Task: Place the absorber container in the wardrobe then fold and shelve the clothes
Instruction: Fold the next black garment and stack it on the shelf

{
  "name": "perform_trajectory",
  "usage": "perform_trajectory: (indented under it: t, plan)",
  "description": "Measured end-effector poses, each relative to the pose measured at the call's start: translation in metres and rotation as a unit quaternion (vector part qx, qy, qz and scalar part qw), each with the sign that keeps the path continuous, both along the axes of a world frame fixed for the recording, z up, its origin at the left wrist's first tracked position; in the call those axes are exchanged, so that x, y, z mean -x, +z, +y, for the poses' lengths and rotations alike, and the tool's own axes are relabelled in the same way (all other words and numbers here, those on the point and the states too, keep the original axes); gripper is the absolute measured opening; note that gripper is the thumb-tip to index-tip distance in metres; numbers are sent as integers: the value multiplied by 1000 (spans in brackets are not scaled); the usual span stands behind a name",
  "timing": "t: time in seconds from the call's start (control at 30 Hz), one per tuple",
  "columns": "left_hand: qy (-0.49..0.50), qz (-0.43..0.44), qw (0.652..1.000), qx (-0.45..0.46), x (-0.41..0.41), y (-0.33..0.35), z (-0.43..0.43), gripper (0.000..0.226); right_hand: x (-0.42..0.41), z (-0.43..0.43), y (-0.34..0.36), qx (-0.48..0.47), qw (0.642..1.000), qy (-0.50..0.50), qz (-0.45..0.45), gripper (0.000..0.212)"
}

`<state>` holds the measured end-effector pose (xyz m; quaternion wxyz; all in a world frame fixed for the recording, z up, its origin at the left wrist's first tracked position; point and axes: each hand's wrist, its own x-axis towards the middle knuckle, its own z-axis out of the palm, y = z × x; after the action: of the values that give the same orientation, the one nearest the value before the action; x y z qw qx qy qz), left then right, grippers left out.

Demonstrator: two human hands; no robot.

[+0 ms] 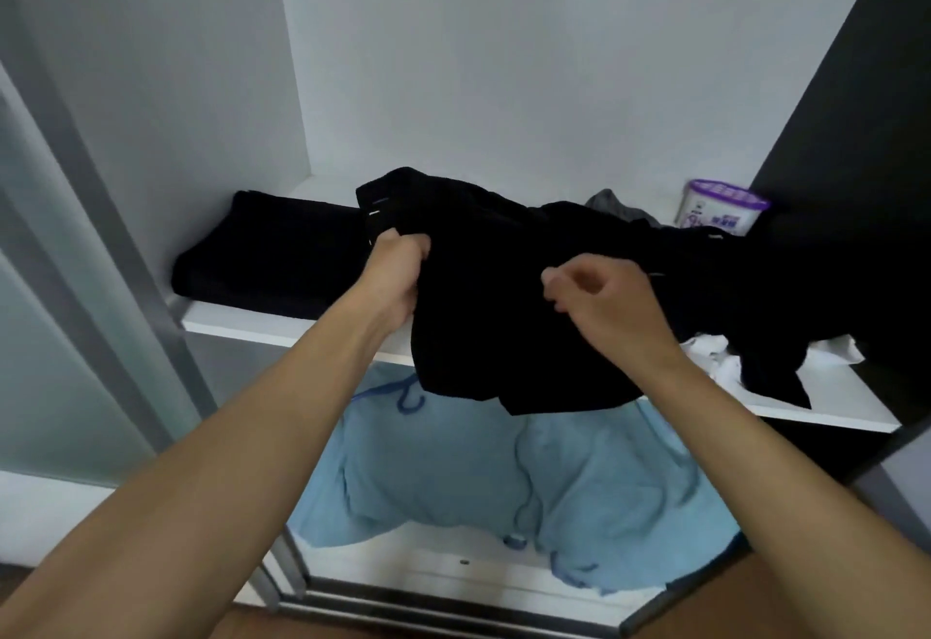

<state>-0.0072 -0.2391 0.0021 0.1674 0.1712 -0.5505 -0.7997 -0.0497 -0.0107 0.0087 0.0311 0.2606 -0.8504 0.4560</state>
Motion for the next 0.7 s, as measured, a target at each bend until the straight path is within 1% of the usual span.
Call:
perform_trajectory:
  t: [0.03,0.07,0.1,0.13,0.2,0.27,0.33,0.37,0.43,0.5,0.53,0.6,0.63,0.67,0.7]
  plan:
    - [-12,2,1000,17,-9,3,-2,32,5,-4,8,34,999,-25,-3,35]
    - [-31,6,999,33,-19,5,-3,34,8,-10,15,51,997,-32,-44,41]
    - [-58,12,997,50,-30,7,-6,37,10,-17,20,56,992,-35,-109,50]
    - [-92,16,993,67,-42,7,-10,40,10,-25,22,48,983,-42,-174,61]
    - [-157,11,984,88,-68,6,-21,49,6,-40,20,18,963,-59,-262,82]
    - [-191,5,979,74,-92,3,-31,51,-2,-57,11,-10,947,-56,-316,98]
    - [-191,6,981,27,-114,-2,-38,38,-14,-74,0,-15,928,-50,-369,104]
    - [-181,7,983,-5,-124,-5,-42,29,-21,-82,-7,-6,913,-45,-405,103]
    - [-160,10,985,-61,-141,-15,-53,19,-35,-94,-20,44,871,-18,-489,96]
    - [-147,-2,984,-96,-157,-30,-67,21,-48,-104,-35,99,834,24,-543,89]
    - [-158,-13,983,-93,-165,-36,-72,20,-56,-107,-42,114,823,49,-554,88]
    - [-200,-44,978,-44,-177,-47,-80,17,-78,-117,-53,121,808,95,-568,85]
    - [-217,-63,974,-4,-181,-52,-82,25,-91,-123,-58,118,805,103,-572,77]
    - [-219,-86,971,34,-184,-57,-84,33,-104,-129,-64,115,808,91,-571,62]
    - [-211,-109,969,66,-188,-63,-83,37,-116,-134,-73,114,814,66,-566,40]
